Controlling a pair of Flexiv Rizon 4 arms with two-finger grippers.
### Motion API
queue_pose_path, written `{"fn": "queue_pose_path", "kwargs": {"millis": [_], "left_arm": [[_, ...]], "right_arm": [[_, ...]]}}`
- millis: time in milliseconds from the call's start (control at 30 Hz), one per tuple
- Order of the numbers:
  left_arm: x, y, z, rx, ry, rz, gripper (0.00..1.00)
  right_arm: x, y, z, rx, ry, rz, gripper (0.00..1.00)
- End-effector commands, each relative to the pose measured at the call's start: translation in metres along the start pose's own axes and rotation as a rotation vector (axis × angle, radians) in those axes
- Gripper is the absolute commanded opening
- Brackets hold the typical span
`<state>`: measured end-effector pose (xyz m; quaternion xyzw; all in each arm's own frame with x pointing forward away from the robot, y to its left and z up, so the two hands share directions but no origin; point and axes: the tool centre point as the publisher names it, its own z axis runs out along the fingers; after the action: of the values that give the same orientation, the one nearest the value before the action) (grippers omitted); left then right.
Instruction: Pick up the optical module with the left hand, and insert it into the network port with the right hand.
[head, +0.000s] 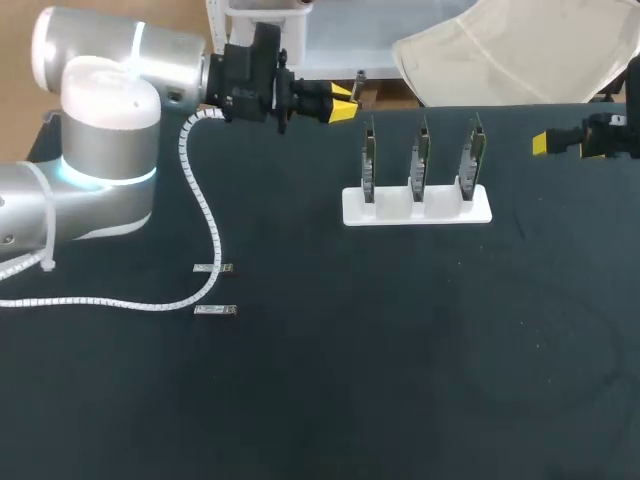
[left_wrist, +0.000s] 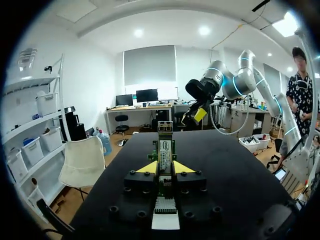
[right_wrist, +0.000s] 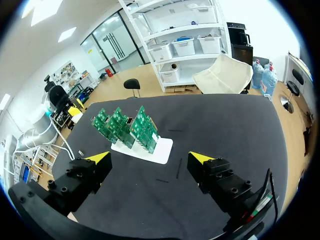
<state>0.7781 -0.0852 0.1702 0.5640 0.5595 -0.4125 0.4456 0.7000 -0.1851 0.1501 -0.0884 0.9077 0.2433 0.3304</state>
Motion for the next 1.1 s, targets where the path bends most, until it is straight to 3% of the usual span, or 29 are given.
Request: {"fn": "queue_pose_path", "kwargs": {"millis": [33,300,1100], "left_arm": [[0.003,0.007,0.003,0.015,-0.014,-0.009,0.0],[0.004,0.005,0.006,0.009,-0.053,-0.059,0.0],[0.003,0.003,0.023,0.065,-0.089,-0.069,0.0]], "right_arm": [[0.0,0.0,0.0,0.0,0.0,0.0,1.0],[0.0,0.0,0.0,0.0,0.0,0.0,1.0],[0.0,0.0,0.0,0.0,0.0,0.0,1.0]]}}
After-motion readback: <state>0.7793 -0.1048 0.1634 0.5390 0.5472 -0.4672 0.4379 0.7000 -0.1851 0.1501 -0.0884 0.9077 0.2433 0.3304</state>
